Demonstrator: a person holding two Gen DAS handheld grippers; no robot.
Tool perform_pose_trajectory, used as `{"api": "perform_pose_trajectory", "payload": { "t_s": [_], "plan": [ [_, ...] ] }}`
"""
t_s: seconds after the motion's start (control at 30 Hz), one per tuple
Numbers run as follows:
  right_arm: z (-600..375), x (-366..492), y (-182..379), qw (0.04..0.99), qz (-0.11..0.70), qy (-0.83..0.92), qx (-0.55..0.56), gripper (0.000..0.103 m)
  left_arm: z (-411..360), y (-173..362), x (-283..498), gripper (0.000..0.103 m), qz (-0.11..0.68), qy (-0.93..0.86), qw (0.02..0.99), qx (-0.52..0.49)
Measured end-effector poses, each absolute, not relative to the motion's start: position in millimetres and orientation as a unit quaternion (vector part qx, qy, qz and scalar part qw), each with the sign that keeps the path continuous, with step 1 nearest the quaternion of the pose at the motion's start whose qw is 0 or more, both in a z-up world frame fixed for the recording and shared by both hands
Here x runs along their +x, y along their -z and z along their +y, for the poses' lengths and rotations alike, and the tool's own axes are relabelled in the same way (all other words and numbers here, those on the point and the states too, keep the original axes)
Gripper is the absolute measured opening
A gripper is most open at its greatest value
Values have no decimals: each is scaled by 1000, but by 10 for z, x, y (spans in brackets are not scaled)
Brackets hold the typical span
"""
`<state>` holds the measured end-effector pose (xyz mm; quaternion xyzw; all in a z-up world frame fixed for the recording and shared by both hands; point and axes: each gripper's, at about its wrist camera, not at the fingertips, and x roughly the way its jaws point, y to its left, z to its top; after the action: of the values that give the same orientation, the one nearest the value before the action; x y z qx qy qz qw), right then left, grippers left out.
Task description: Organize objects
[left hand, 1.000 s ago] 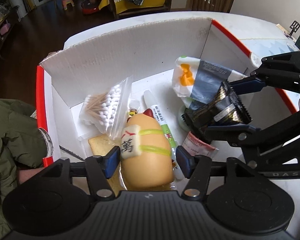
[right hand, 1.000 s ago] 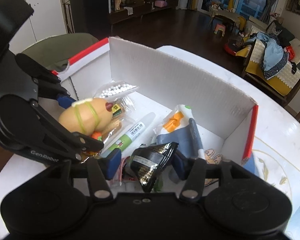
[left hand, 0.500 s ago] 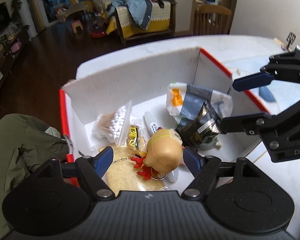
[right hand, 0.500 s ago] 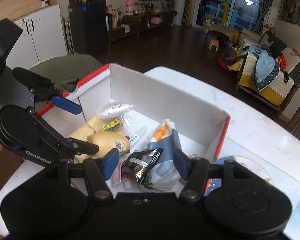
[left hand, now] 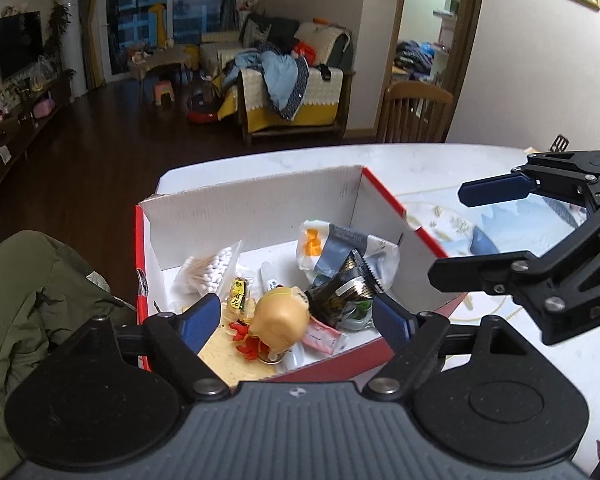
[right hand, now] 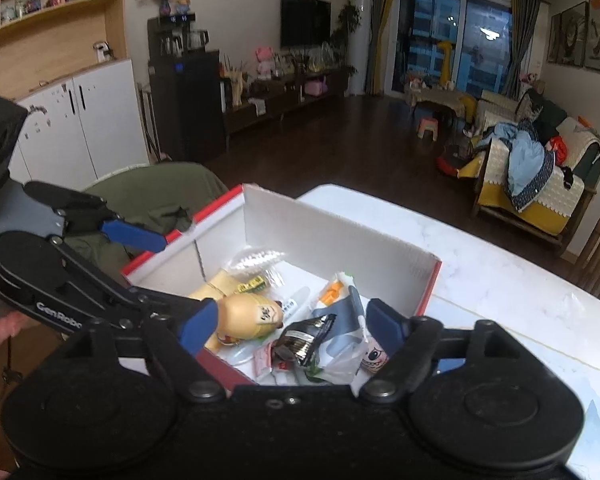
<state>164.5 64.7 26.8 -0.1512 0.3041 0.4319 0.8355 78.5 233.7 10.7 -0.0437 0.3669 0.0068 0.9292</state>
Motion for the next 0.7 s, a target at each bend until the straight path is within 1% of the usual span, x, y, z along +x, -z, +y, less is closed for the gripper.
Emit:
{"api": "perform_pose_trajectory", "payload": {
  "t_s": [0.03, 0.17, 0.23, 0.3, 0.7],
  "plan": [
    [619, 1622, -292, 837, 300, -433, -147, 89, 2318, -121, 761, 84, 364, -8, 930, -44],
    [530, 1545, -357, 845, 284, -433, -136, 100, 2256, -152, 666, 87, 353, -16, 934, -48],
    [479, 1516, -380, 848, 277, -432, -132, 103, 2258, -168, 634, 96, 349, -20, 935, -61],
    [442, 1492, -392, 851, 274, -429, -129, 103, 2265, -180, 605, 103, 346, -20, 935, -73],
    [230, 1383, -342, 862, 266, -415, -115, 103, 2090, -201, 455, 103, 335, -18, 937, -101]
  ]
}}
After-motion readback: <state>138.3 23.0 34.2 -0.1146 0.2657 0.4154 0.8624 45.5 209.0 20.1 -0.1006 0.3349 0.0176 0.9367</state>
